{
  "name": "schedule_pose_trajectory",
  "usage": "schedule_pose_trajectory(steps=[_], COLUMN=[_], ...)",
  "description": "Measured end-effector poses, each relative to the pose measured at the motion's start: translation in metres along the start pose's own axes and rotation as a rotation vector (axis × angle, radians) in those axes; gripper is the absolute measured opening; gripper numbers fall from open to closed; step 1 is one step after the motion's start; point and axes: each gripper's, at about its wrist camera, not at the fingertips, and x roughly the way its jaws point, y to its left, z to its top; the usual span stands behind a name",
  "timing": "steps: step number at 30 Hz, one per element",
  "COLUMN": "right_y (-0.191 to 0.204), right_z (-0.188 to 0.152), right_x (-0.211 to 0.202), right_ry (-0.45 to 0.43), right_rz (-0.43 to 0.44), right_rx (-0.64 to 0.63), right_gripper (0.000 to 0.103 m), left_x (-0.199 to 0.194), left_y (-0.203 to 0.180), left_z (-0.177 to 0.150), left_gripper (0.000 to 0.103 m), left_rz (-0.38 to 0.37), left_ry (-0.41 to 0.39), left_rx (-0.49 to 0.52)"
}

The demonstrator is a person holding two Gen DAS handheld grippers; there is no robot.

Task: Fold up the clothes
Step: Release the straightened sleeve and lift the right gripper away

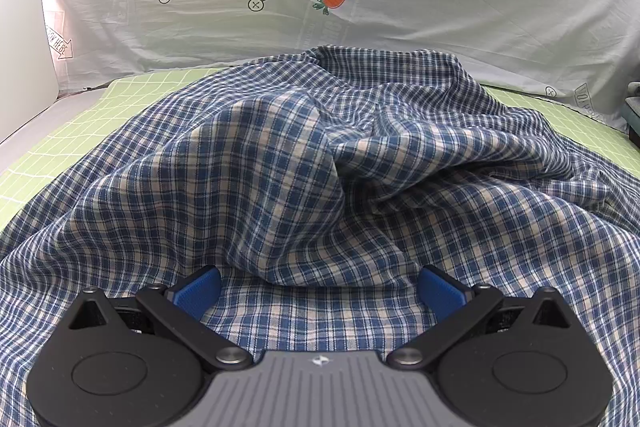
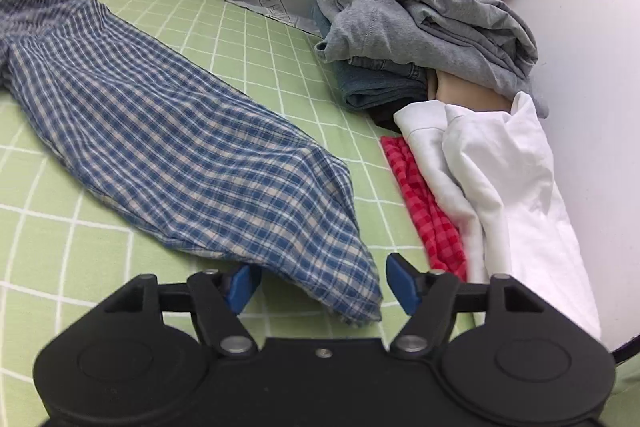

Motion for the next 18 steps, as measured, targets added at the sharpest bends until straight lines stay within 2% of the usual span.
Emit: schedule_pose_trajectory(steps=[2,4,8,10,12,14,15,18], right_y=[-0.008,-0.016,-0.042,-0.06,-0.076,-0.077,-0.078,-0.079], right_z=[0.001,0.005,0.02,0.022,0.019,0.012,0.008,-0.003], right_x=[-0.016,-0.026,-0.027,-0.02,-0.004,0.01,0.017,0.037], right_ry=[-0.039,-0.1,-0.186,-0.209,-0.178,-0.127,-0.101,-0.023], right_rz=[0.088,0.138,0.204,0.206,0.151,0.142,0.137,0.123], right_rx=[0.069,0.119,0.262,0.374,0.483,0.483,0.483,0.483], right_gripper=[0.074,0.08,0.081,0.081,0.08,0.064,0.05,0.049], left_x=[0.0,0.0,0.001,0.001,0.001,0.001,0.001,0.001], left_y=[0.0,0.0,0.0,0.0,0.0,0.0,0.0,0.0], left_z=[0.0,0.0,0.001,0.001,0.001,0.001,0.001,0.001], left_gripper=[0.103,0.103,0.103,0.103,0.103,0.103,0.103,0.103], left_rz=[-0.001,-0.001,-0.001,0.0,-0.001,-0.001,-0.001,0.0], left_ry=[0.0,0.0,-0.001,-0.001,-0.001,-0.002,-0.002,-0.002], left_rx=[0.001,0.001,-0.002,-0.003,-0.003,-0.003,-0.004,-0.004])
